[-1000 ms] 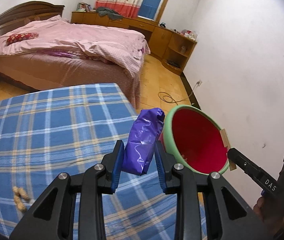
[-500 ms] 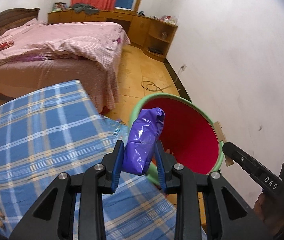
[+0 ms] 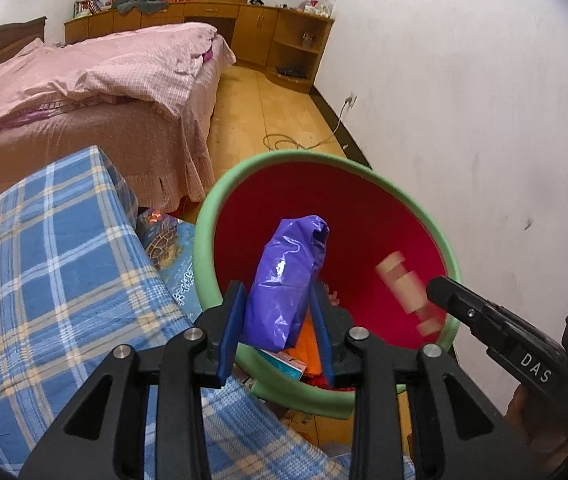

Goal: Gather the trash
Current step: 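Open both tools to drop the bag and stick into the bucket, then move both tools back over the bed near the peanut shells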

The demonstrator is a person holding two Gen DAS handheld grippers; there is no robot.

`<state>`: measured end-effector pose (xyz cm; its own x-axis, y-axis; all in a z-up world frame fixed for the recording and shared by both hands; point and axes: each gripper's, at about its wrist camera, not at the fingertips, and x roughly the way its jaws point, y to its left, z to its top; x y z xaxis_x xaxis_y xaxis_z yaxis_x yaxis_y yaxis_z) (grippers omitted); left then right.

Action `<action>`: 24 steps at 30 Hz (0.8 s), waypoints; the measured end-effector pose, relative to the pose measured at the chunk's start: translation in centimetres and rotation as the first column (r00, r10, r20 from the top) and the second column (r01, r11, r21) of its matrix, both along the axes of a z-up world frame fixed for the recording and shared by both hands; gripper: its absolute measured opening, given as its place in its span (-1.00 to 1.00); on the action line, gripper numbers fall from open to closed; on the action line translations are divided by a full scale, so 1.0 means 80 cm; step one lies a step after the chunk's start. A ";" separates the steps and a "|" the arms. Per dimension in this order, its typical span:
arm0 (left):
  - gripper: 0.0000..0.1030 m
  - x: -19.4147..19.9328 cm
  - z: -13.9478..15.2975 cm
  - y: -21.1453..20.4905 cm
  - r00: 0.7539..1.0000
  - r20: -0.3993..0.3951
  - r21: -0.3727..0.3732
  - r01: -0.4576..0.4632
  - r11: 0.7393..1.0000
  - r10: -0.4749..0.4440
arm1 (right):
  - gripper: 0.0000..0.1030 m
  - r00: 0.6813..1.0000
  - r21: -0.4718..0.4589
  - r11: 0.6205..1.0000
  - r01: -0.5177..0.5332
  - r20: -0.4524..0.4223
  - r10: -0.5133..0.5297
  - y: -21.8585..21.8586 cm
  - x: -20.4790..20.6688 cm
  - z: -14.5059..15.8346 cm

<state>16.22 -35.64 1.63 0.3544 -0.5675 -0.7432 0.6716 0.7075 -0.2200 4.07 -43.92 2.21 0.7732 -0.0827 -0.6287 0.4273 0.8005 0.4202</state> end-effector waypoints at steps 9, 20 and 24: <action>-0.14 -0.002 0.004 0.003 1.000 0.017 -0.005 -0.012 1.000 0.012 | -0.49 1.000 0.028 1.000 -0.001 0.001 0.001 -0.003 -0.001 -0.004; -0.14 -0.019 0.018 0.049 0.997 0.003 -0.029 -0.079 0.996 0.079 | -0.35 0.999 -0.001 0.999 -0.048 0.010 0.048 0.025 -0.009 0.013; -0.14 -0.028 0.025 0.076 0.992 0.016 -0.024 -0.121 0.992 0.122 | -0.07 0.998 -0.007 0.998 -0.065 0.015 0.065 0.041 -0.013 0.019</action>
<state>13.98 -29.56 3.67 0.4345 -0.5366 -0.7234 0.5850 0.7788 -0.2264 3.05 -40.64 3.77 0.7863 -0.0355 -0.6169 0.3678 0.8291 0.4210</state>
